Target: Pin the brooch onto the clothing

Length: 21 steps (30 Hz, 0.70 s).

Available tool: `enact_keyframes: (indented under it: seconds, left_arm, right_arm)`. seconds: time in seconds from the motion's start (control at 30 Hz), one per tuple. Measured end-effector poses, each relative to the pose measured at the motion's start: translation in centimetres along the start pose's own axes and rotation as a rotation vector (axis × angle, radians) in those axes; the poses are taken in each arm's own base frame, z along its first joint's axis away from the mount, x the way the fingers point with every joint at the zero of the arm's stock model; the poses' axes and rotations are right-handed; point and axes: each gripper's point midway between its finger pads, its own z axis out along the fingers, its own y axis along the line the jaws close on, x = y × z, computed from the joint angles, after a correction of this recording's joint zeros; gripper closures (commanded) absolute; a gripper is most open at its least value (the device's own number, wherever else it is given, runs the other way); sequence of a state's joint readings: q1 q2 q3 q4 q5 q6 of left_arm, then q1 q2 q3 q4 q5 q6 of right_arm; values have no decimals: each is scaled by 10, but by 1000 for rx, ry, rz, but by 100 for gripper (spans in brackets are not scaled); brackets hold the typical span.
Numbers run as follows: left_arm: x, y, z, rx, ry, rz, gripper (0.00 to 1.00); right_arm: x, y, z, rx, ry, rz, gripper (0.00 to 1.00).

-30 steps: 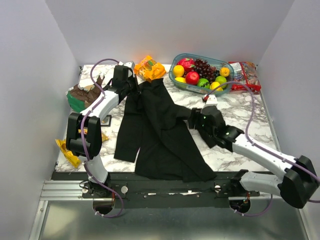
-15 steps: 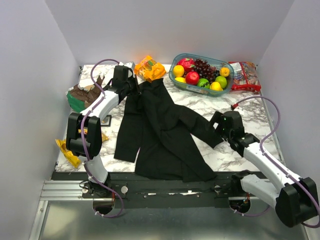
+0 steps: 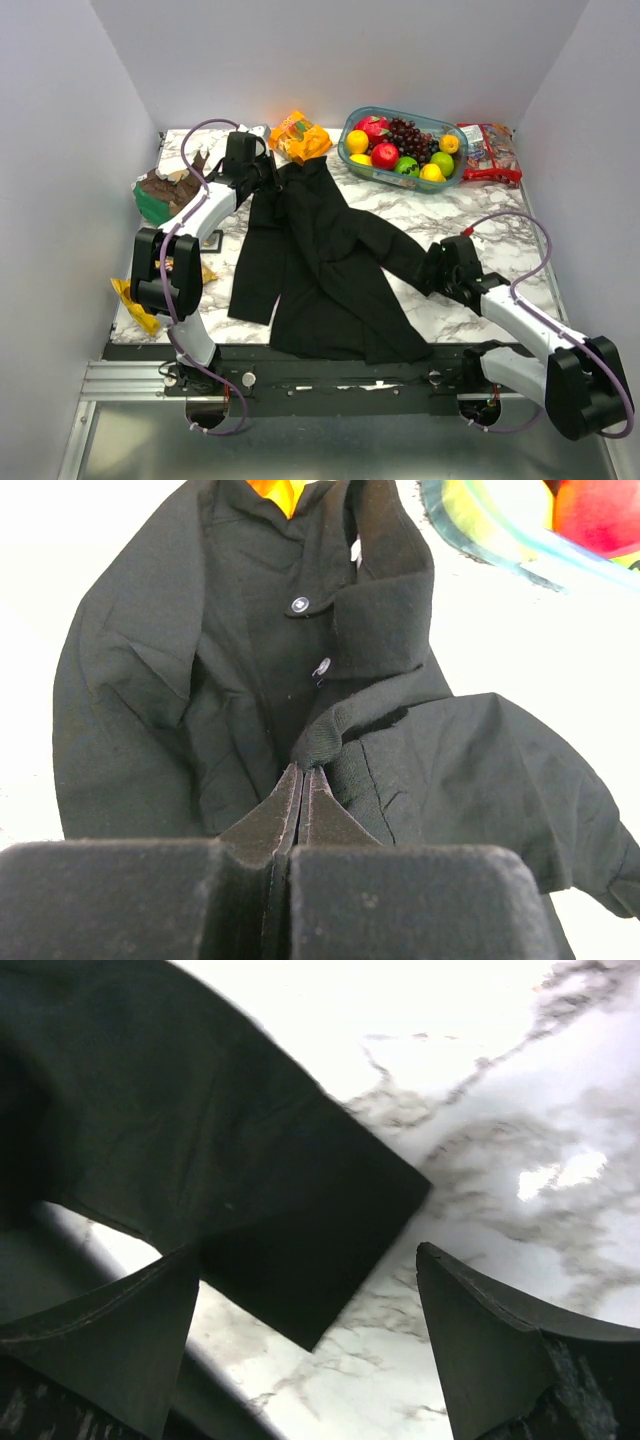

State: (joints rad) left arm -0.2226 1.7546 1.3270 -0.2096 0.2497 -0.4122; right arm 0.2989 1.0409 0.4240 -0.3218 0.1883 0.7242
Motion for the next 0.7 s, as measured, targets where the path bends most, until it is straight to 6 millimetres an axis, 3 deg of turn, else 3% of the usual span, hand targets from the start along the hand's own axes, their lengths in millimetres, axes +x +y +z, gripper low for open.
enact_keyframes:
  seconds: [0.07,0.17,0.27,0.3,0.4,0.53,0.63,0.7]
  left_arm:
    - [-2,-2,-2,5,-5,2,100]
    - [-3,-3,-3,9,-7,3,100]
    - [-4,-4,-5,11,-11,4,100]
    - [-4,-4,-5,11,-11,4,100]
    - [-4,-5,-6,16,-13,4,100]
    - [-4,-10,-10,33,-19,-2,100]
    - [-8,-21,-17,53,-42,0,100]
    - [-14,-32,-22,75,-67,7,100]
  right_arm:
    - [-3,6,4,-18,-3,13,14]
    - [-7,17,10,-48,-6,34,31]
    - [-7,23,14,-65,1,52,56]
    - [-6,23,15,-63,5,58,74]
    - [-2,22,15,-62,24,64,99]
    - [-12,20,9,-63,14,75,99]
    - [-50,9,-2,-42,-65,102,99]
    - [-91,-4,-15,-17,-167,136,99]
